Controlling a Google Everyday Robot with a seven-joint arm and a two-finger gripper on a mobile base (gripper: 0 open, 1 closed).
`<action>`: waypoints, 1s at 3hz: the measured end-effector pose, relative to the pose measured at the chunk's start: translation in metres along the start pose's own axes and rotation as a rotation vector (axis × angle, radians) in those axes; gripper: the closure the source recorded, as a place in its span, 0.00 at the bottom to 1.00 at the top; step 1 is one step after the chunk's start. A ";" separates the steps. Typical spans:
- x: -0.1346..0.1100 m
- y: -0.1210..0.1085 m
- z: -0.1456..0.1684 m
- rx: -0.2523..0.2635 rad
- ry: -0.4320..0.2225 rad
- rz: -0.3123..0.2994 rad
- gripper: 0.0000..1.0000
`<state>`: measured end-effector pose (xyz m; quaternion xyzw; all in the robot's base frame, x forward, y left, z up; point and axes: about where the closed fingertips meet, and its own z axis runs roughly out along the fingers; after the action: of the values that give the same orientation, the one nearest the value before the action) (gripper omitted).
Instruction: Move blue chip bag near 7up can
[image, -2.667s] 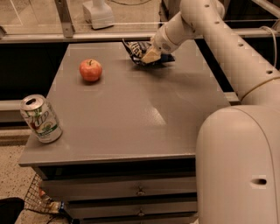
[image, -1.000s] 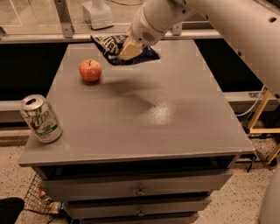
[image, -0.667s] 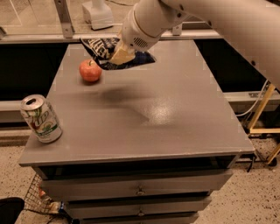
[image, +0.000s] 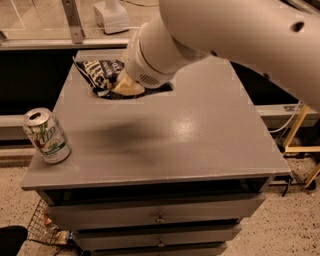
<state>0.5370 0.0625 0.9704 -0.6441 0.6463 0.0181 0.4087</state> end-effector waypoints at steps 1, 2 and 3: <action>0.006 0.043 -0.014 0.013 0.003 0.014 1.00; 0.010 0.052 -0.014 0.006 0.009 0.022 0.82; 0.007 0.051 -0.017 0.012 0.008 0.017 0.60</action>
Offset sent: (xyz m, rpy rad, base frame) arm -0.0404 -0.0048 -0.0143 0.0062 -0.0032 -0.0164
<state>0.4856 0.0564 0.9525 -0.6362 0.6536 0.0154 0.4097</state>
